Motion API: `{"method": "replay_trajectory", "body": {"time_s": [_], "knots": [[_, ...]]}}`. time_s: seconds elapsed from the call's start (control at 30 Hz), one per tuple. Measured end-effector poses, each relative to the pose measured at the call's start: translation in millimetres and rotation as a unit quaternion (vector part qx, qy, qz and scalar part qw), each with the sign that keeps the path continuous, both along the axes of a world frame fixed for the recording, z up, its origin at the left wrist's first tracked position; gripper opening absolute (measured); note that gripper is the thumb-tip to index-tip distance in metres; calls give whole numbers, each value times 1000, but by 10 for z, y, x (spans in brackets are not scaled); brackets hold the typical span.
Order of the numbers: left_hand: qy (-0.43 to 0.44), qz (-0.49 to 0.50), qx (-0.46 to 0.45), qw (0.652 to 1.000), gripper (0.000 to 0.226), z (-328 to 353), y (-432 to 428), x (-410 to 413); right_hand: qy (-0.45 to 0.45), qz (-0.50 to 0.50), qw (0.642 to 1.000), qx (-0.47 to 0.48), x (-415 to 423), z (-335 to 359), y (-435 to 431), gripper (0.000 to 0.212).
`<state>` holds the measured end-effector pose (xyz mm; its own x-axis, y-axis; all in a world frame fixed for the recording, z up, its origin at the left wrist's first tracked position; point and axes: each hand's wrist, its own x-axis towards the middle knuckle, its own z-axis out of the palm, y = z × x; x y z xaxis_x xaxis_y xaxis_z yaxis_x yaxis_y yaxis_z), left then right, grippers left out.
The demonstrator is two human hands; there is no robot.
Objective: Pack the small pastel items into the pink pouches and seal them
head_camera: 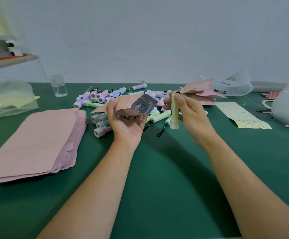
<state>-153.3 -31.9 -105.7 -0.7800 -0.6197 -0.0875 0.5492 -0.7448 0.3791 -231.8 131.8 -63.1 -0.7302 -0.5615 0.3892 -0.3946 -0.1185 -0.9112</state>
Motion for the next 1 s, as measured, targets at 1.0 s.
{"method": "replay_trajectory", "body": {"time_s": [1.0], "knots": [[-2,4,7,1000,76,-10,-13,-2,-114,52,982,-144,-1,30,-10,19]]}}
